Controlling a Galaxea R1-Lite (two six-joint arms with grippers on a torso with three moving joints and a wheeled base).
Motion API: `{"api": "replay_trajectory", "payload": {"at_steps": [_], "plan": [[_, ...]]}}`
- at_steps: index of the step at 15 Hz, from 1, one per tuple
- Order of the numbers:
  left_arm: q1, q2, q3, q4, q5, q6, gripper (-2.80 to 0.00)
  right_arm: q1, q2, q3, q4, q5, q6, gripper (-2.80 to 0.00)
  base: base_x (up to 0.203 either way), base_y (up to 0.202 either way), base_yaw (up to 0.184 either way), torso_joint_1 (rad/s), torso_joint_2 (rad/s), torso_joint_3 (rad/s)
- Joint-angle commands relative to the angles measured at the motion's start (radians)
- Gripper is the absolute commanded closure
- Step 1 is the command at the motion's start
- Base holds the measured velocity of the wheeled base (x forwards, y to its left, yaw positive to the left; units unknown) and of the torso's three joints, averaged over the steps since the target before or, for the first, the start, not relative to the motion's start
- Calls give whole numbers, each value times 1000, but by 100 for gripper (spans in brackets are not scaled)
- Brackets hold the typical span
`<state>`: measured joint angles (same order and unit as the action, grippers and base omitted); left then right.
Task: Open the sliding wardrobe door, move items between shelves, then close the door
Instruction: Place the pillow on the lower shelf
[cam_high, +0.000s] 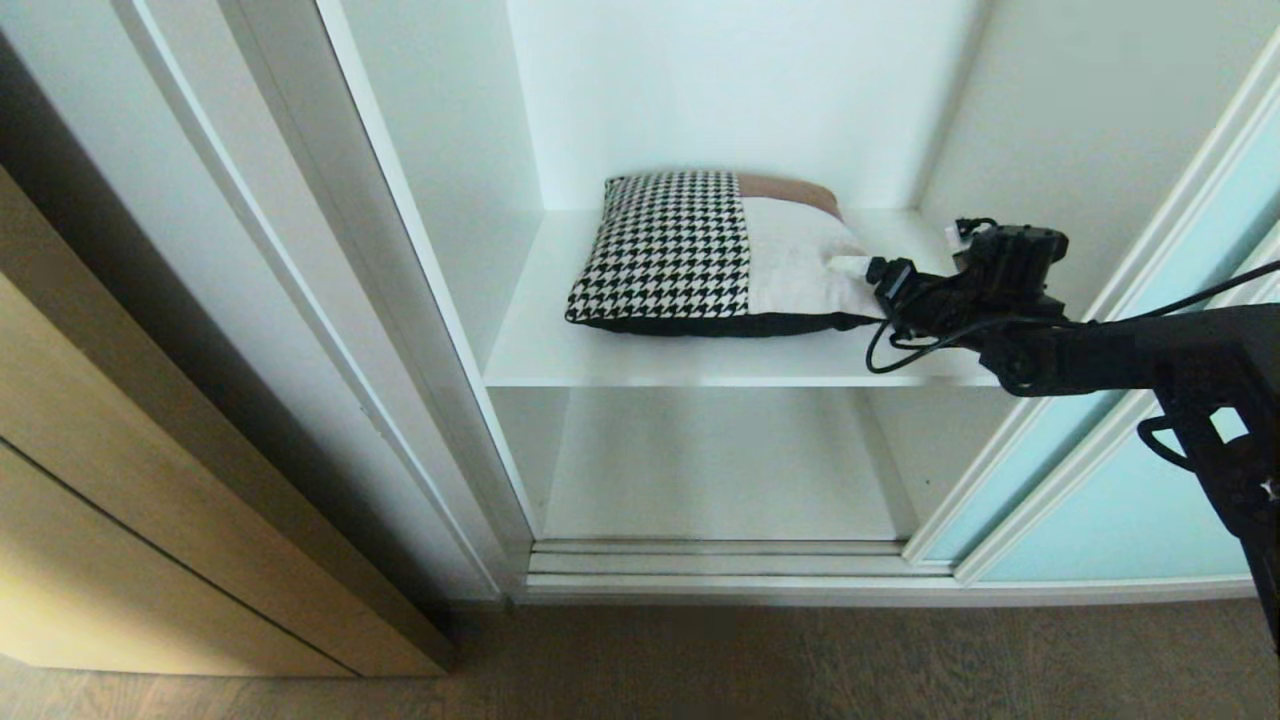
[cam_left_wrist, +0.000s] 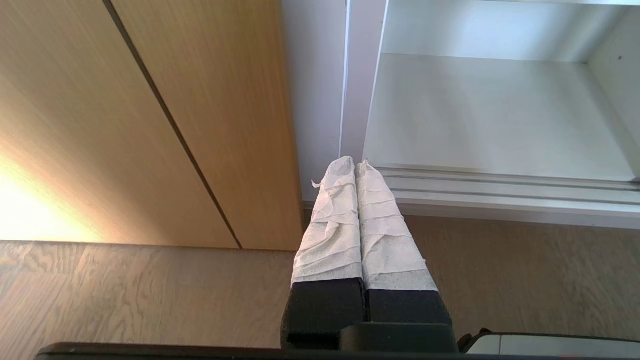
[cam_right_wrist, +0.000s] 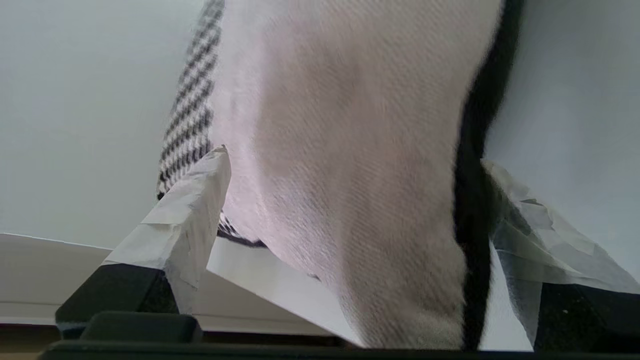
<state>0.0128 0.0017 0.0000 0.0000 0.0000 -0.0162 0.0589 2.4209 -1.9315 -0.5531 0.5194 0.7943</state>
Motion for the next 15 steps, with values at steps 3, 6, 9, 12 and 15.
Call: {"api": "replay_trajectory", "payload": {"at_steps": [3,6,9,12,15], "plan": [[1,1,0,0,0,-1,0,-2,10,-1,-30,23,8,-280,0,0,0,0,0,0],[1,1,0,0,0,-1,0,-2,21,-1,-30,24,8,-280,0,0,0,0,0,0],[1,1,0,0,0,-1,0,-1,28,-3,-37,23,8,0,0,0,0,0,0,0],[1,1,0,0,0,-1,0,7,35,-9,-44,34,2,0,0,0,0,0,0,0],[1,1,0,0,0,-1,0,7,37,-9,-48,43,-1,0,0,0,0,0,0,0]]}}
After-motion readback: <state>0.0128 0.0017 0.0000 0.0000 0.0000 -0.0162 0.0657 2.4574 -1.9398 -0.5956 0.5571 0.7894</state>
